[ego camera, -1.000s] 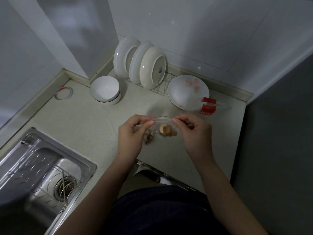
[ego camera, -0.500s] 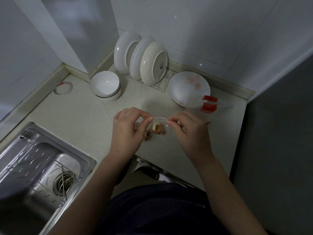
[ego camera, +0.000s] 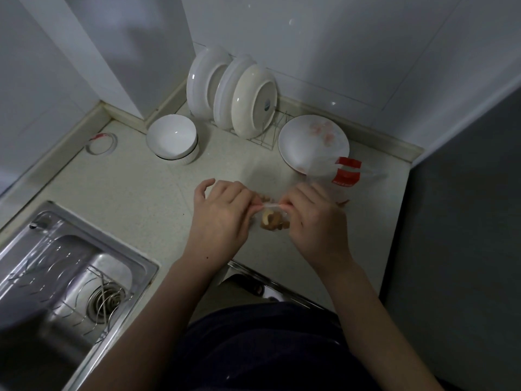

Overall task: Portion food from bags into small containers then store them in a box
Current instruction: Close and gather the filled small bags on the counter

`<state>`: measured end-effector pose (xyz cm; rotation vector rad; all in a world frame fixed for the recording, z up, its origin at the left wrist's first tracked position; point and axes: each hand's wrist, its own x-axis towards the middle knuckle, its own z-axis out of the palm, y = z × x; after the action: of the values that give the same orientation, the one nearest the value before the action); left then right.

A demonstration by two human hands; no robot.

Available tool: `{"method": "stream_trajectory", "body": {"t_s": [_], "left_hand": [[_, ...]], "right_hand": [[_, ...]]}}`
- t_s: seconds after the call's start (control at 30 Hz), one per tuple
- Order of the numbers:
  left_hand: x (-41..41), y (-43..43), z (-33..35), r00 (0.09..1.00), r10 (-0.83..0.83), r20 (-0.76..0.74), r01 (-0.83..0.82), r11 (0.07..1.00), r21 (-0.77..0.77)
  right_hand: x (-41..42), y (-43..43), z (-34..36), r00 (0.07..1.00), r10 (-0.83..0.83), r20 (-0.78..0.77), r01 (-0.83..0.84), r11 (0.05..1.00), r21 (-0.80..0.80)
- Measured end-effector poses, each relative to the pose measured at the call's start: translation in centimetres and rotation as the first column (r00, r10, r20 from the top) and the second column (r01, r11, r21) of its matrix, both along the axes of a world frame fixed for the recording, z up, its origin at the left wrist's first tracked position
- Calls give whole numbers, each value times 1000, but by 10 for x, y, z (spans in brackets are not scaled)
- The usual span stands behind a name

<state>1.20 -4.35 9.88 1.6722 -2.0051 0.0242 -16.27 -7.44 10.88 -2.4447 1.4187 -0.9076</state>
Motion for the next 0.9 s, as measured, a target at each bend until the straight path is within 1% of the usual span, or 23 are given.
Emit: {"method": "stream_trajectory", "body": {"t_s": [0.13, 0.27, 0.33, 0.47, 0.57, 0.7, 0.8, 0.9], "left_hand": [[-5, -1, 1, 995, 73, 70, -70, 997, -35], [-6, -2, 3, 991, 115, 69, -114, 993, -25], [-6, -1, 2, 994, 99, 45, -98, 995, -6], [-9, -1, -1, 1000, -3, -15, 4, 1000, 19], [-11, -1, -4, 998, -38, -46, 40, 998, 39], [-14, 0, -6, 999, -34, -26, 35, 999, 39], [-13, 0, -9, 1000, 4, -3, -4, 999, 41], [-13, 0, -13, 999, 16, -52, -12, 997, 74]], "right_hand": [[0, -1, -4, 999, 35, -16, -35, 999, -1], [-1, -2, -7, 998, 55, -13, -55, 998, 6], [-1, -3, -8, 998, 61, -7, -61, 998, 10], [-1, -1, -8, 998, 60, -16, -60, 998, 2], [-1, -1, -9, 999, 47, -1, -47, 999, -4], [-1, -1, -8, 999, 47, -27, -47, 999, -11], [-2, -1, -10, 993, 98, -67, -97, 995, 13], [-2, -1, -13, 984, 163, -69, -159, 985, 63]]}}
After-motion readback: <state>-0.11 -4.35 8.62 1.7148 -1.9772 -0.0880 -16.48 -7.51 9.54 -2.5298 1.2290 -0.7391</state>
